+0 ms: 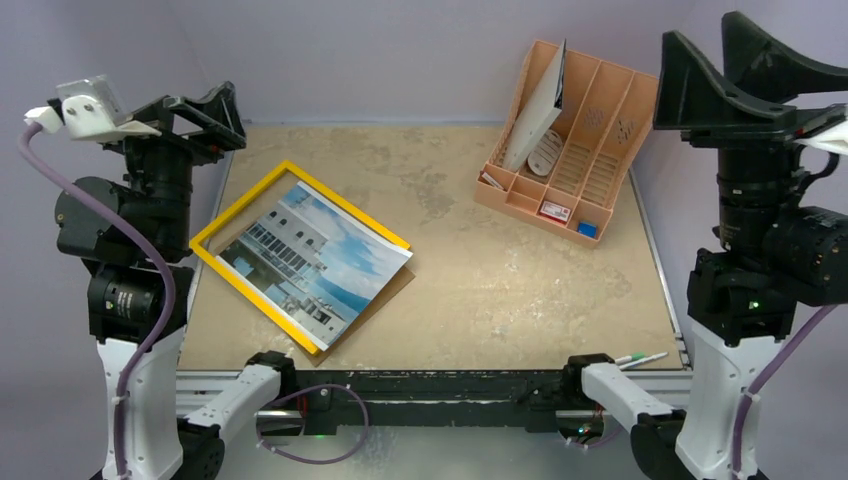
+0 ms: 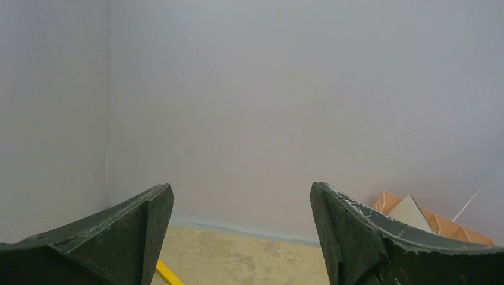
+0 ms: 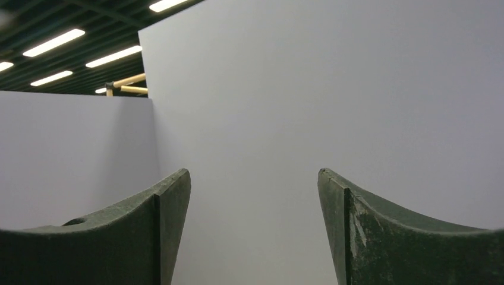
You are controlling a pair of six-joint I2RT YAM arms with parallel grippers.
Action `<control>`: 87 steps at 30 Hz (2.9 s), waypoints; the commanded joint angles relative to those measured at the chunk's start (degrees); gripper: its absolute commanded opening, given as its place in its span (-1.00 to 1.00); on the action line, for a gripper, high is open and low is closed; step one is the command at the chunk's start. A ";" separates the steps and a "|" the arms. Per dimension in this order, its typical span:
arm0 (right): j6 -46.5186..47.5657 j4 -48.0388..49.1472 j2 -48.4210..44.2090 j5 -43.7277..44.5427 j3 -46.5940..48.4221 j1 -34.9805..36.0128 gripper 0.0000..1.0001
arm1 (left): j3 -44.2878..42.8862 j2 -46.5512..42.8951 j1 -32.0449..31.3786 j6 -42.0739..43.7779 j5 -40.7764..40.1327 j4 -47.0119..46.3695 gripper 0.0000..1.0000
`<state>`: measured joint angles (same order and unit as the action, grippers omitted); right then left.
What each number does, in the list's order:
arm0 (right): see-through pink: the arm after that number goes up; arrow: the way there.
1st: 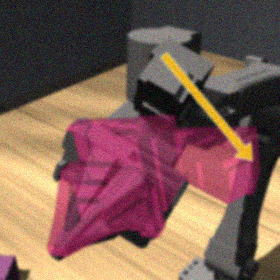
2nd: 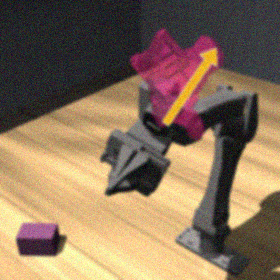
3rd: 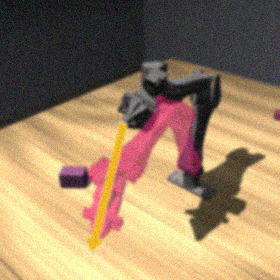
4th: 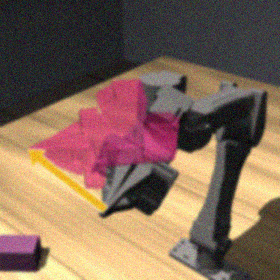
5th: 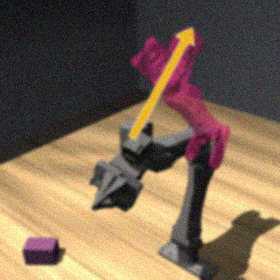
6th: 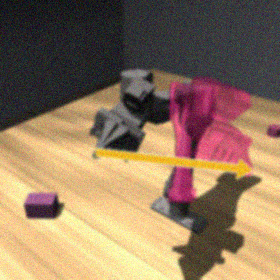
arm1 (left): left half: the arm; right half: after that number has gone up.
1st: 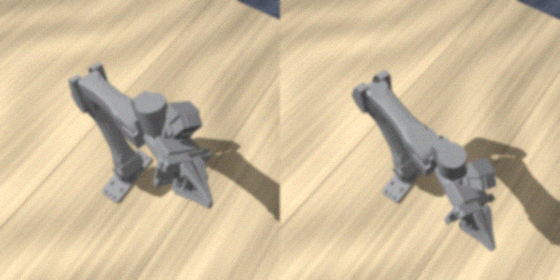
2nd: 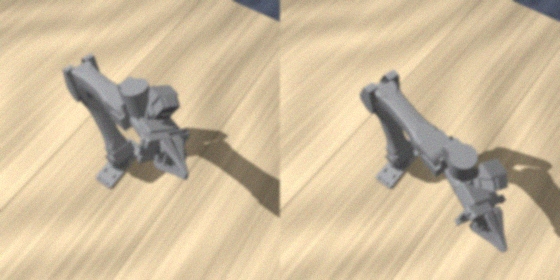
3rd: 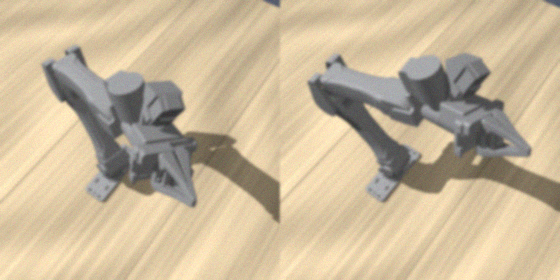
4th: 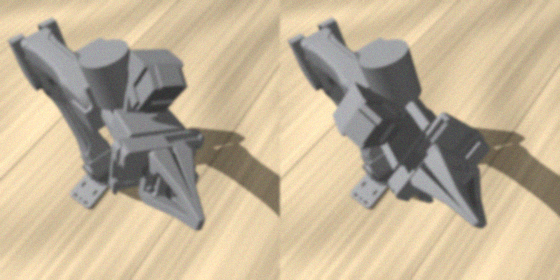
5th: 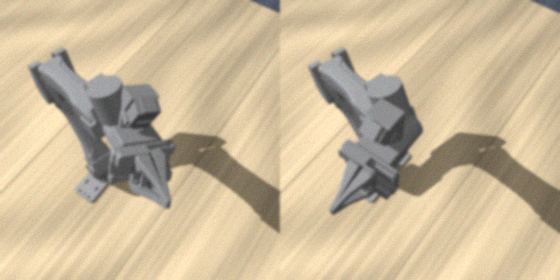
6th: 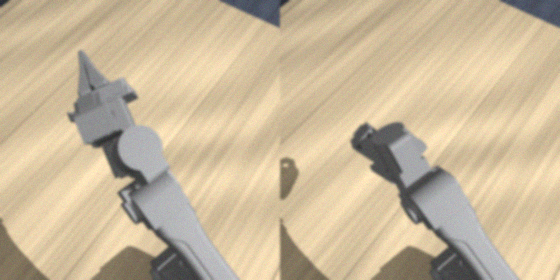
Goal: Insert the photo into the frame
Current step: Turn over the photo frame at the center of the board.
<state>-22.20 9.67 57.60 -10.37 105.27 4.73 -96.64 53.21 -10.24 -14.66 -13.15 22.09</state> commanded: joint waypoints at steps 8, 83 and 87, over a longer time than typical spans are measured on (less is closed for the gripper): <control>-13.79 -0.44 -0.83 -4.64 -20.33 -0.25 0.66 | 29.00 -4.48 0.22 -8.30 2.06 -2.15 0.96; 22.67 -34.24 67.48 6.59 6.16 40.01 -0.61 | 48.23 8.98 0.48 -31.66 3.47 10.80 0.79; 20.43 -36.10 64.78 10.05 6.41 40.00 -0.66 | 47.08 8.61 0.48 -32.46 7.11 9.82 0.79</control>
<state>1.26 -24.64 130.47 -3.68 108.81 44.99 -47.86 63.00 -10.13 -46.39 -10.02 33.34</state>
